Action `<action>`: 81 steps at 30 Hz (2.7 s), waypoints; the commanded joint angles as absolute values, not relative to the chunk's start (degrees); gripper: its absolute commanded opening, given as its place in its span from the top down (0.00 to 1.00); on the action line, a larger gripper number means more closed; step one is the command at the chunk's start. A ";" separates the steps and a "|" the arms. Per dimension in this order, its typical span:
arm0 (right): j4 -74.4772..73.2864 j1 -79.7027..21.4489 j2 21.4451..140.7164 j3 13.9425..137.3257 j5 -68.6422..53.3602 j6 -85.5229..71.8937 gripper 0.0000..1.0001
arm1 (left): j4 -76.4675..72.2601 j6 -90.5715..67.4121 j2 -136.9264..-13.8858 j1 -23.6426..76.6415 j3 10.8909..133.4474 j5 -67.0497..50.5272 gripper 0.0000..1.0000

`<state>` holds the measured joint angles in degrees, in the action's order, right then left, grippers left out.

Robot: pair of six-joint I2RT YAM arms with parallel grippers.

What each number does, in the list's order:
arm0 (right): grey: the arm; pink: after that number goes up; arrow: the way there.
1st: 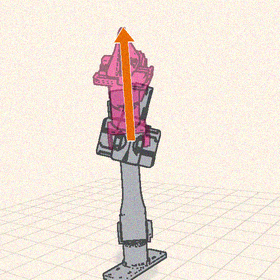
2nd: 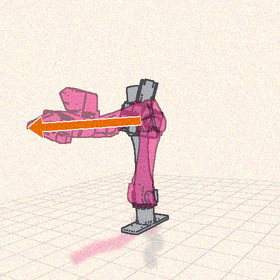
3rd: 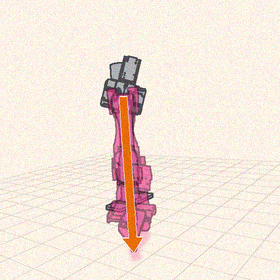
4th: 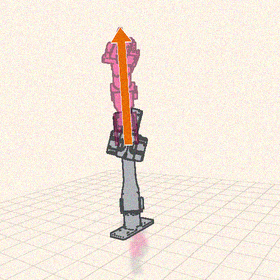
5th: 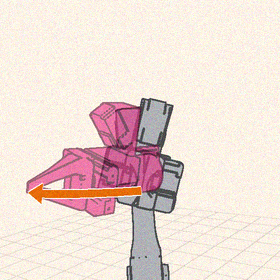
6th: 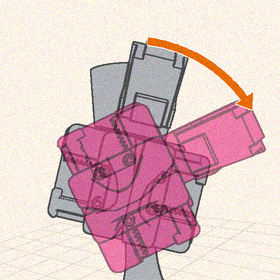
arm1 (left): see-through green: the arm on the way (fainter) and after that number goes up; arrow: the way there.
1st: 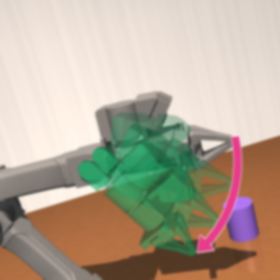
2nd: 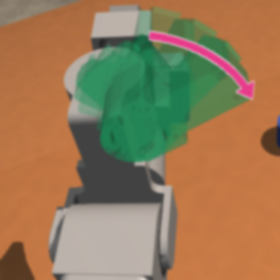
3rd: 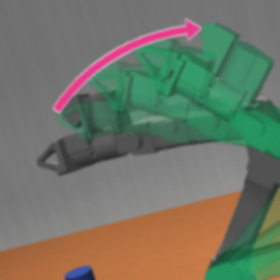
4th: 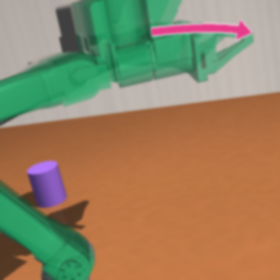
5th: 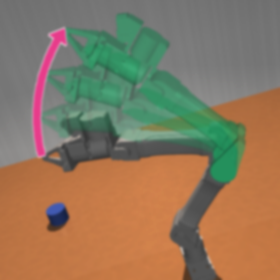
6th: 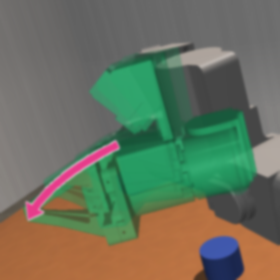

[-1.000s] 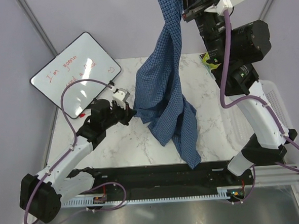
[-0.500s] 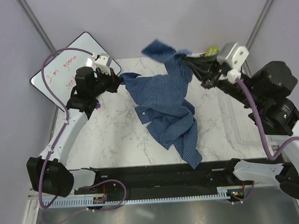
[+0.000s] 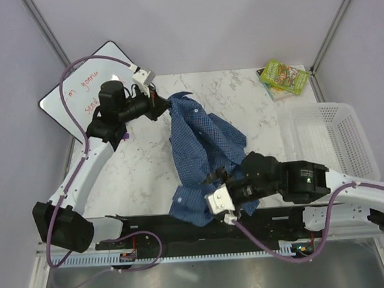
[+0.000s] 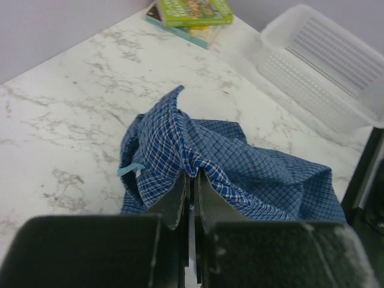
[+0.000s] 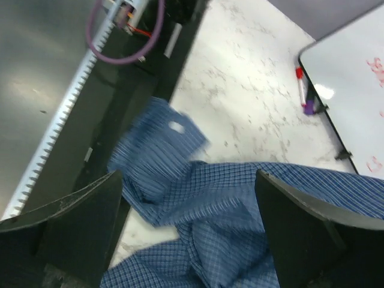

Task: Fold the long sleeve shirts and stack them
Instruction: Flatten the shirt out

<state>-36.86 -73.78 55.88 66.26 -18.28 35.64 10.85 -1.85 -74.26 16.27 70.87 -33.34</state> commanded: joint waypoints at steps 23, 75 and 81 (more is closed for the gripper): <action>-46.23 -30.50 59.76 65.74 -11.56 8.80 0.02 | 22.33 19.71 -60.15 62.46 55.03 -33.29 0.39; -39.18 -8.44 91.84 63.17 -30.66 -1.77 0.17 | 36.83 15.31 -134.93 27.70 122.69 -21.16 0.98; -38.68 -8.52 88.33 69.68 -34.27 1.94 0.10 | 32.97 12.22 -109.76 21.89 117.79 -28.05 0.98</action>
